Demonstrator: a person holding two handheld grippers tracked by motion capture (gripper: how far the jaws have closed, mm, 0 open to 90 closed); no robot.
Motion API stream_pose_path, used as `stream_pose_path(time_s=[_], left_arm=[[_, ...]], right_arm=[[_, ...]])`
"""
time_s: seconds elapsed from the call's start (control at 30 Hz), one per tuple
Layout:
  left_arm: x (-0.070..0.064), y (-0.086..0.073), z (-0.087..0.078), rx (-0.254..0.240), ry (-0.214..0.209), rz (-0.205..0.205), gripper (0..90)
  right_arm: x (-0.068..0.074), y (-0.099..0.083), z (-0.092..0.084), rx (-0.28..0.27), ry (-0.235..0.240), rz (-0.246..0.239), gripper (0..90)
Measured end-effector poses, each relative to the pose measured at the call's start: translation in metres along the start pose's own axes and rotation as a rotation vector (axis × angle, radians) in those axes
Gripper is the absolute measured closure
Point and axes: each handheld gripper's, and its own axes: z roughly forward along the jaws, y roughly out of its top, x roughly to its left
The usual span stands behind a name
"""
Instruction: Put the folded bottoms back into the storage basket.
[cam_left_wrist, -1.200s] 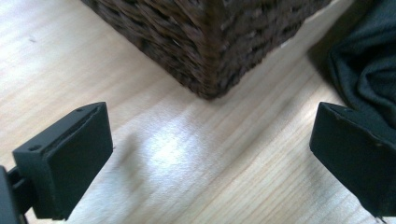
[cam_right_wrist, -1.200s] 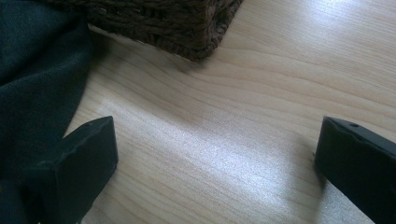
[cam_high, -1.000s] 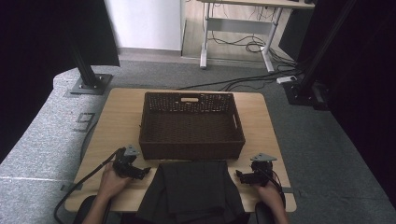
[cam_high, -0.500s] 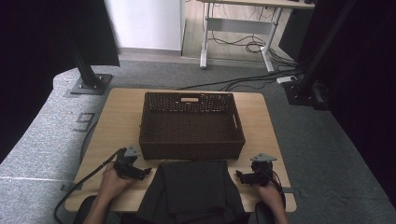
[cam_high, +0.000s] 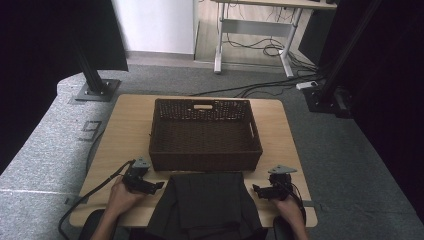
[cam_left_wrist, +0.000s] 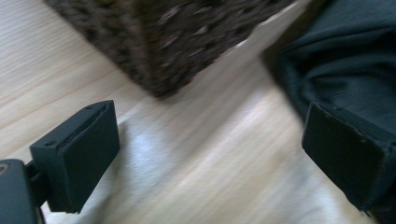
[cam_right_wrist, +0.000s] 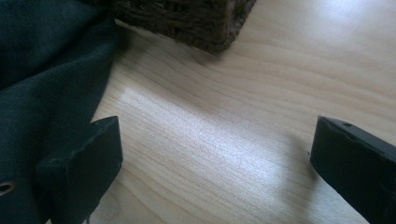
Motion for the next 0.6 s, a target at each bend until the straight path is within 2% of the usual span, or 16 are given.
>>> stream_pose_path(time_s=[0.07,0.1,0.13,0.2,0.33,0.47,0.53,0.57,0.6], left_arm=[[-0.007,0.002,-0.001,-0.005,-0.001,0.015,4.2],[-0.015,0.005,-0.002,-0.013,-0.005,0.027,4.0],[-0.015,0.005,-0.002,-0.013,-0.005,0.027,4.0],[-0.024,0.008,-0.001,-0.014,-0.021,0.041,3.8],[-0.039,0.015,-0.001,-0.008,-0.011,0.076,3.4],[-0.048,0.024,-0.007,-0.034,-0.015,0.072,3.2],[-0.055,0.029,-0.01,-0.049,0.003,0.081,3.5],[-0.057,0.03,-0.012,-0.063,-0.005,0.081,3.5],[-0.06,0.032,-0.013,-0.078,-0.033,0.061,4.0]], right_arm=[[0.003,0.002,-0.004,0.005,0.005,-0.004,2.3],[0.006,0.004,-0.007,-0.01,0.034,0.016,2.3],[0.006,0.004,-0.007,-0.01,0.034,0.016,2.3],[0.012,0.007,-0.011,-0.009,0.041,0.006,1.5],[0.017,0.01,-0.015,-0.011,0.06,0.022,0.0],[0.026,0.016,-0.021,-0.033,0.084,0.023,0.0],[0.033,0.02,-0.024,-0.04,0.105,0.018,0.0],[0.036,0.022,-0.024,-0.04,0.113,0.013,0.0],[0.039,0.023,-0.025,-0.039,0.121,0.011,0.0]])
